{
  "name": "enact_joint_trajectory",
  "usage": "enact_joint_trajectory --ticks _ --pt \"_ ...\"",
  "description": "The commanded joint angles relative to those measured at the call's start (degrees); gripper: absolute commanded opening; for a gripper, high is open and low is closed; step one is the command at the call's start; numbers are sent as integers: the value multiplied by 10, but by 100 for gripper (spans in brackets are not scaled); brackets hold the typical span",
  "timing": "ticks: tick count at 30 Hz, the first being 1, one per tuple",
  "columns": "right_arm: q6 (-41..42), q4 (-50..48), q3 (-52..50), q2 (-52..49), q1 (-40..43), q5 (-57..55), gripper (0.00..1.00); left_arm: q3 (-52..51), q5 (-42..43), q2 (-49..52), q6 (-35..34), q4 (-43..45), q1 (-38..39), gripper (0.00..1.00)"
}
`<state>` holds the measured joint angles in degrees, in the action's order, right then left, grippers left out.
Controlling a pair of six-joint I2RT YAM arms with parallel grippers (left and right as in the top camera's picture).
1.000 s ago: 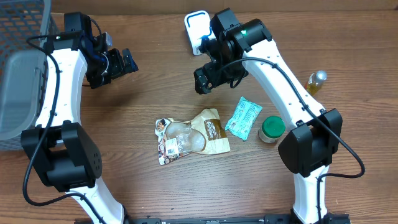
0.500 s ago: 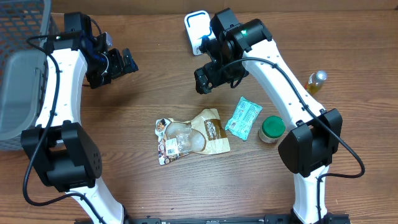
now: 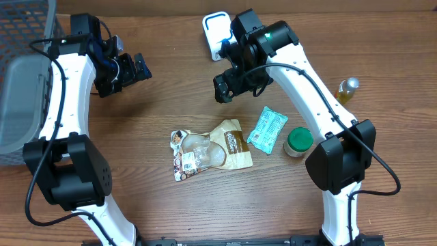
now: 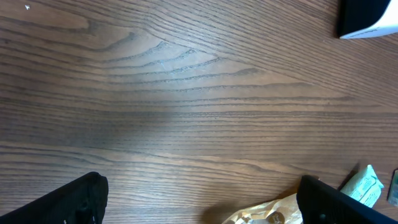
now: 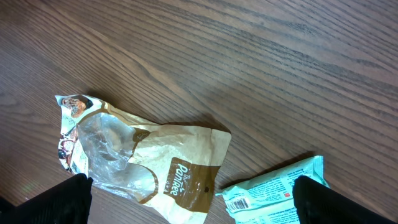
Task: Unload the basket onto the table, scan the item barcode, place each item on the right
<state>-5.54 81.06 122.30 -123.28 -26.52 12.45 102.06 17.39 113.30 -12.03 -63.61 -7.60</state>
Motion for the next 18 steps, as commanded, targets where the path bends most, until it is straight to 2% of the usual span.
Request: enact_joint_trajectory --ticks 1,8,18 --pt "2 -2 -4 31 0 -4 100 11 0 -2 -4 0 2 100" --pt "2 -2 -4 105 -2 -4 100 11 0 -2 -4 0 2 99" --pt "2 -1 -4 275 0 -4 100 11 0 -2 -4 0 2 99"
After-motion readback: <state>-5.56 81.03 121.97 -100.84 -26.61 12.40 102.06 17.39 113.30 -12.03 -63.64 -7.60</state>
